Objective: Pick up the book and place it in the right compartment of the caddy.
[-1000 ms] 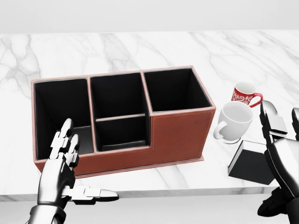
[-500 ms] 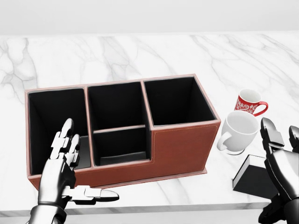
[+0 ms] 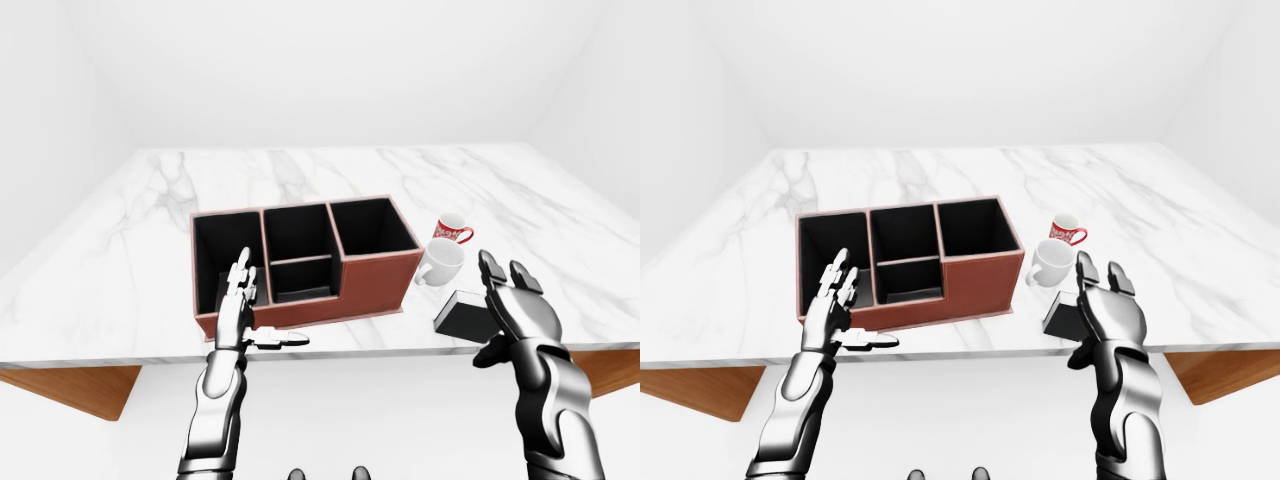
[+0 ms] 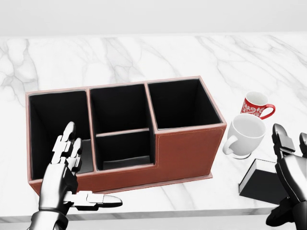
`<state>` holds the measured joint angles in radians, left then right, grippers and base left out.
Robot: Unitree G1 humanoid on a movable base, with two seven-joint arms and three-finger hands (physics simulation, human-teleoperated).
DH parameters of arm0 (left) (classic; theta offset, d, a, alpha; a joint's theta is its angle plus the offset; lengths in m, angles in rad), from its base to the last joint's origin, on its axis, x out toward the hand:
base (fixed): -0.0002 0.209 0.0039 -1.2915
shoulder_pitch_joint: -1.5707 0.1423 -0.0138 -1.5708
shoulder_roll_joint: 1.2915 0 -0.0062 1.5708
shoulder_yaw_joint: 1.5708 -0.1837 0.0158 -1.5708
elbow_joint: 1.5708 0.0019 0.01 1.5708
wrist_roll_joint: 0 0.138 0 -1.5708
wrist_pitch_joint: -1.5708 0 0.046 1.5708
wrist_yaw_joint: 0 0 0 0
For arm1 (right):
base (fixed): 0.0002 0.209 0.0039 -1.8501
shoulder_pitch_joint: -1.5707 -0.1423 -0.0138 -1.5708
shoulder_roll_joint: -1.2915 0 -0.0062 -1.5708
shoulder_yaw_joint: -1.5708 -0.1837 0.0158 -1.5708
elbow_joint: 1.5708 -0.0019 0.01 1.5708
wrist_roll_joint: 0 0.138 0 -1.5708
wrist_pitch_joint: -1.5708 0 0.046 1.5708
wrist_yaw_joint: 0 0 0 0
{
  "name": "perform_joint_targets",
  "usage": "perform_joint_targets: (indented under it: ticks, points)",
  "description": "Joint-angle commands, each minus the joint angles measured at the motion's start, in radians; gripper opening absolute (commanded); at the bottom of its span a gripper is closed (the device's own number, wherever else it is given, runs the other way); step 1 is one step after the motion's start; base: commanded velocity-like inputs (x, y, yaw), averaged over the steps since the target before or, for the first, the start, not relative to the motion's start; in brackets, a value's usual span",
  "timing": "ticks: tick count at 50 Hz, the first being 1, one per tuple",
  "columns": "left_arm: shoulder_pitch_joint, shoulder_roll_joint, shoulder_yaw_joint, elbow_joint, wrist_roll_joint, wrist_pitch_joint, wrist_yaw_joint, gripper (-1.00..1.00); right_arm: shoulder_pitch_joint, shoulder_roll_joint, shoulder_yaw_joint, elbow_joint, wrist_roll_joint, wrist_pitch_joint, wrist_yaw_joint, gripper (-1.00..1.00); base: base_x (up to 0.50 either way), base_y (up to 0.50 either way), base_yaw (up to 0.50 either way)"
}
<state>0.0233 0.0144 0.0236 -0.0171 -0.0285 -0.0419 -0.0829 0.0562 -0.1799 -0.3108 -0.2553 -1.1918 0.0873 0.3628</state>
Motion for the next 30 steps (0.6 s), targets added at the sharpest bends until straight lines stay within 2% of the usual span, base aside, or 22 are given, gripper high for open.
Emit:
perform_joint_targets:
  ticks: [1, 12, 18, 22, 28, 29, 30]
  points:
    - [0.002, 0.000, -0.001, -0.007, -0.001, 0.004, 0.000, 1.00, -0.028, -0.028, 0.002, 0.069, 0.049, 0.000, -0.081, 1.00, 0.00, 0.00, 0.00]
    - [-0.002, 0.000, 0.000, -0.008, -0.003, 0.008, 0.001, 1.00, -0.050, -0.041, 0.016, 0.139, 0.074, 0.000, -0.150, 1.00, 0.00, 0.00, 0.00]
    - [-0.001, -0.001, 0.000, -0.006, -0.004, 0.005, 0.002, 1.00, -0.084, -0.058, 0.023, 0.233, 0.122, 0.000, -0.227, 1.00, 0.00, 0.00, 0.00]
    - [-0.001, 0.000, 0.002, 0.001, -0.004, -0.001, 0.003, 1.00, -0.125, -0.080, 0.042, 0.360, 0.177, 0.000, -0.325, 1.00, 0.00, 0.00, 0.00]
    - [-0.001, 0.000, 0.001, -0.004, -0.004, 0.004, 0.004, 1.00, -0.142, -0.093, 0.067, 0.393, 0.215, 0.000, -0.374, 0.99, 0.00, 0.00, 0.00]
    - [0.000, -0.001, 0.001, -0.005, -0.004, 0.003, 0.004, 1.00, -0.145, -0.094, 0.068, 0.404, 0.221, 0.000, -0.385, 0.91, 0.00, 0.00, 0.00]
    - [-0.001, -0.001, 0.000, -0.002, -0.004, 0.002, 0.004, 1.00, -0.148, -0.097, 0.070, 0.419, 0.227, 0.000, -0.394, 0.91, 0.00, 0.00, 0.00]
